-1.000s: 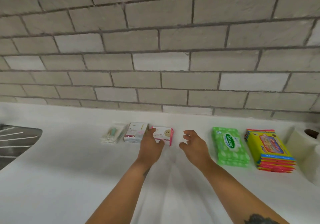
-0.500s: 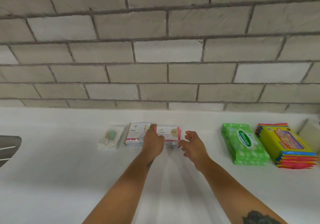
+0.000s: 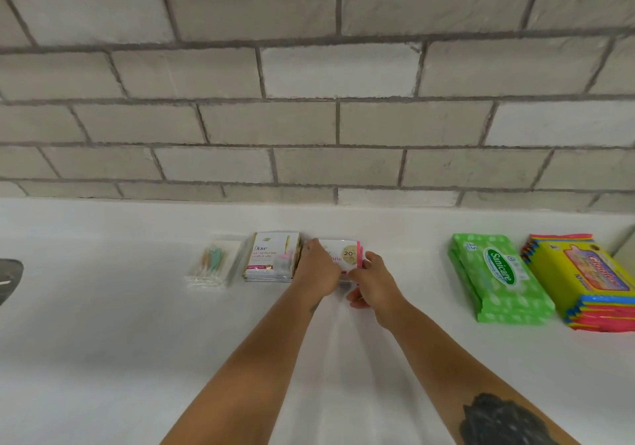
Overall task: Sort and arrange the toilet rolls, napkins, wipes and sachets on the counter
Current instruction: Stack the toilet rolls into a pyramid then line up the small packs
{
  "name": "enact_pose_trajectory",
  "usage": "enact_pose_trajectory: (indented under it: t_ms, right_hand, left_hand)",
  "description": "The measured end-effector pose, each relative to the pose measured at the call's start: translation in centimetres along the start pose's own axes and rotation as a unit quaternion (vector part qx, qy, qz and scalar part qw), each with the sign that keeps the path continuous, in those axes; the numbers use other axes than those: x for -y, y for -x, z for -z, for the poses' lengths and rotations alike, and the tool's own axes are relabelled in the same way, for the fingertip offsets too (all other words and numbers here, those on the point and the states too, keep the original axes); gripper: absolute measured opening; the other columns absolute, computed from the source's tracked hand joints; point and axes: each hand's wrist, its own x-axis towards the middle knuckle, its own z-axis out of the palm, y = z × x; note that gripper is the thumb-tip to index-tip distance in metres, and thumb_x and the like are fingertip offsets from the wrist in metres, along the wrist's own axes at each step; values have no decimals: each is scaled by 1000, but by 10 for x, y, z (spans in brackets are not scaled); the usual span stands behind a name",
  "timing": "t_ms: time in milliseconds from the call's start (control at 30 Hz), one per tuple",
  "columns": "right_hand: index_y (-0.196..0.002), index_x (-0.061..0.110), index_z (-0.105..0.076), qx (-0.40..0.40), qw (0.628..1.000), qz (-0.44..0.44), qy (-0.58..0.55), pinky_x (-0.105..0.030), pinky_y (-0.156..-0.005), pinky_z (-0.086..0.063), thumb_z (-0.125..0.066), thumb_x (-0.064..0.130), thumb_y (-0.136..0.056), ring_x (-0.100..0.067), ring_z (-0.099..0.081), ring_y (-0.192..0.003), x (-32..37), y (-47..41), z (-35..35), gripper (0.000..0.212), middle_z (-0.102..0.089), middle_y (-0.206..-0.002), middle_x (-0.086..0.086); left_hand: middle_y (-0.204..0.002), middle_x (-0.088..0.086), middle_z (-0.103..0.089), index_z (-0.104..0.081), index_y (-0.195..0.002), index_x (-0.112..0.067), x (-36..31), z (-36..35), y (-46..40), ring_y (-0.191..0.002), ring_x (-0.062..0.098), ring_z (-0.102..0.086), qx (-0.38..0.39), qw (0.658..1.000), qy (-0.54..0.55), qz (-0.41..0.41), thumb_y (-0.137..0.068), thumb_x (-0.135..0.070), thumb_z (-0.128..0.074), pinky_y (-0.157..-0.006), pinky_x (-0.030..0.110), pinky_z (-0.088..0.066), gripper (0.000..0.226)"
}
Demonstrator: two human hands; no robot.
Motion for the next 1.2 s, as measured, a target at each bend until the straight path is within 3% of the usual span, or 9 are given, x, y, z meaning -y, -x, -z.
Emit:
enact_pose_trajectory:
  t_ms: [200, 400, 500, 600, 700, 933, 1200]
  right_hand:
    - [-115, 16, -47, 17, 999, 1, -39, -24, -47, -47, -55, 4, -83, -17, -53, -56, -4, -5, -1, 36, -61, -90, -7]
    - [-96, 16, -57, 32, 996, -2, -85, -22, -43, -37, -42, -3, -85, -14, -46, -42, -4, -1, 6, 27, -62, -75, -4]
    - [-100, 12, -58, 40, 995, -6, -86, -24, -45, -33, -39, -4, -84, -17, -41, -45, -8, 0, 8, 29, -60, -65, -2]
    - [-114, 14, -52, 36, 998, -8, -51, -21, -41, -36, -39, -2, -85, -17, -42, -42, -13, 1, 10, 36, -62, -84, -5]
    - [-118, 14, -50, 38, 999, -2, -21, -21, -39, -36, -39, -5, -82, -16, -43, -38, -18, 3, 14, 42, -64, -99, -9]
    - [-122, 14, -50, 28, 1000, 13, 6, -20, -38, -36, -46, -6, -78, -14, -45, -34, -36, 20, 39, 48, -65, -104, -12]
    - [-118, 19, -49, -17, 999, 12, 29, -22, -40, -37, -57, -6, -77, -12, -44, -40, -42, 43, 79, 48, -62, -95, -8]
  left_hand:
    - [-136, 14, -41, -35, -132, 2, -1, -6, -5, -123, 30, -46, 5, 1000, -19, 15, -85, -7, -51, -94, 34, -40, 50]
    - [-122, 11, -58, -42, -129, -4, 1, -7, -3, -110, 30, -57, 2, 999, 21, 36, -80, -8, -51, -83, 33, -45, 50]
    - [-111, 10, -64, -48, -121, -7, 3, -6, 1, -99, 27, -60, -7, 998, 34, 43, -79, -7, -51, -72, 30, -45, 42]
    - [-106, 11, -64, -51, -113, -4, 4, -5, 8, -89, 25, -58, -4, 999, 18, 40, -82, -5, -51, -64, 27, -38, 31]
    - [-105, 7, -62, -50, -114, -7, 5, -4, 17, -84, 22, -53, 5, 999, 9, 36, -83, -8, -51, -67, 27, -37, 31]
    - [-107, 6, -64, -51, -112, -10, 5, -15, 42, -94, 25, -61, 50, 998, 46, 12, -78, -8, -53, -72, 30, -46, 34]
    - [-117, 7, -61, -49, -117, -9, -20, -37, 66, -104, 23, -59, 86, 992, 85, -38, -76, -4, -60, -71, 23, -43, 43]
